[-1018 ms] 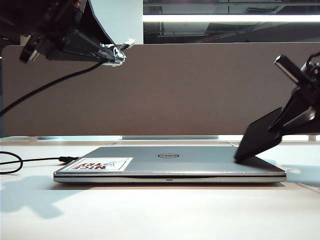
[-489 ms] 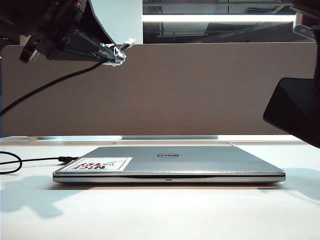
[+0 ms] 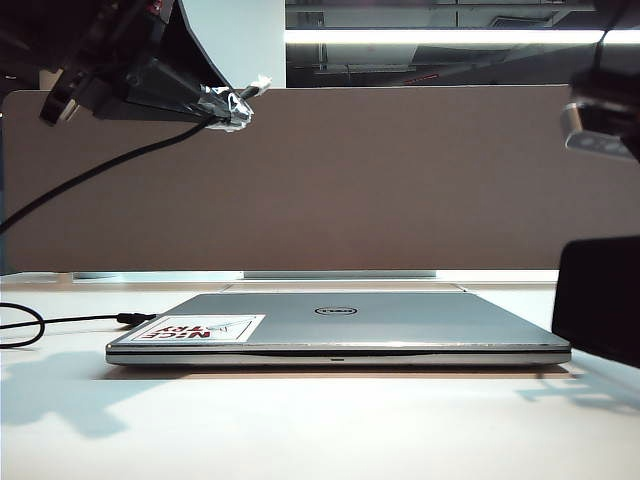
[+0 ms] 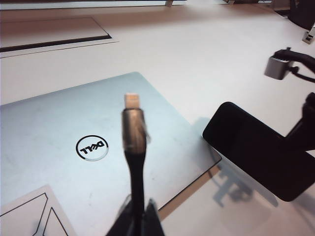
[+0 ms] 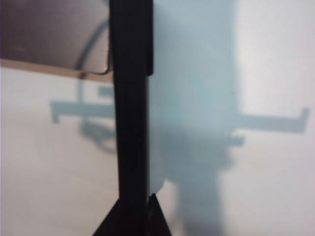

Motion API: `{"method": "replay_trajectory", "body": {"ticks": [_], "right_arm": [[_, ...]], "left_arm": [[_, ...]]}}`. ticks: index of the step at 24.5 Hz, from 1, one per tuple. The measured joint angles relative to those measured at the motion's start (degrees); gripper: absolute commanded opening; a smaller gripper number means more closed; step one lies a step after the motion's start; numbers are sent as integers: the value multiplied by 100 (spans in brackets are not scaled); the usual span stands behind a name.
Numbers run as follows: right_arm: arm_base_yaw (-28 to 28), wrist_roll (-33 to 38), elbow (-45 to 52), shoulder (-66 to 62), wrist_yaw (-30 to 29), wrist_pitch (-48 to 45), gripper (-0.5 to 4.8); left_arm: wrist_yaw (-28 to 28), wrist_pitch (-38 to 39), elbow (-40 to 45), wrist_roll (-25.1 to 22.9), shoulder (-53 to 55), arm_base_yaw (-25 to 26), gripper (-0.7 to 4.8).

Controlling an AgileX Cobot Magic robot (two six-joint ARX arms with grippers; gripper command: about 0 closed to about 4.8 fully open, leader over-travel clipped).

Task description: Pick up the charging cable and the phone, plug the charging cable into the charging port on the phone, and finally place them back on the table.

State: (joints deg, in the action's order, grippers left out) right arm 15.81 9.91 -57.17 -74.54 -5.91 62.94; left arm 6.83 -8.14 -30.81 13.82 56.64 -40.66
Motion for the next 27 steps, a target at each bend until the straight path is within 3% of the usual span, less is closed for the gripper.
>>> {"method": "replay_trajectory", "body": {"ticks": [6, 8, 9, 12, 19, 20, 21, 22, 27], "right_arm": [[-4, -170, -85, -549, -42, -190, -5], [-11, -227, -127, -649, -76, -173, 31], [-20, -236, -142, -678, -101, -162, 79], [0, -273, 22, -1027, -142, -240, 106], [-7, -273, 0, -1049, -142, -774, 103], [-4, -273, -13, -1051, -146, -833, 93], [-4, -273, -17, -1088, -146, -898, 11], [-4, -269, -17, -1191, -144, -946, -8], [-7, -273, -39, -1217, -144, -992, -6]], "left_arm": [[0, 0, 0, 0, 0, -9, -7], [0, 0, 0, 0, 0, -9, -7], [0, 0, 0, 0, 0, -9, -7], [0, -4, 0, -2, 0, -9, -7], [-4, -15, 0, 0, -2, -9, -7], [-4, -17, 0, 0, -2, -9, -7], [-2, -17, 0, 0, -2, -9, -7], [-4, -15, 0, 0, -2, -9, -7], [-4, -13, 0, 0, -2, -9, -7]]}}
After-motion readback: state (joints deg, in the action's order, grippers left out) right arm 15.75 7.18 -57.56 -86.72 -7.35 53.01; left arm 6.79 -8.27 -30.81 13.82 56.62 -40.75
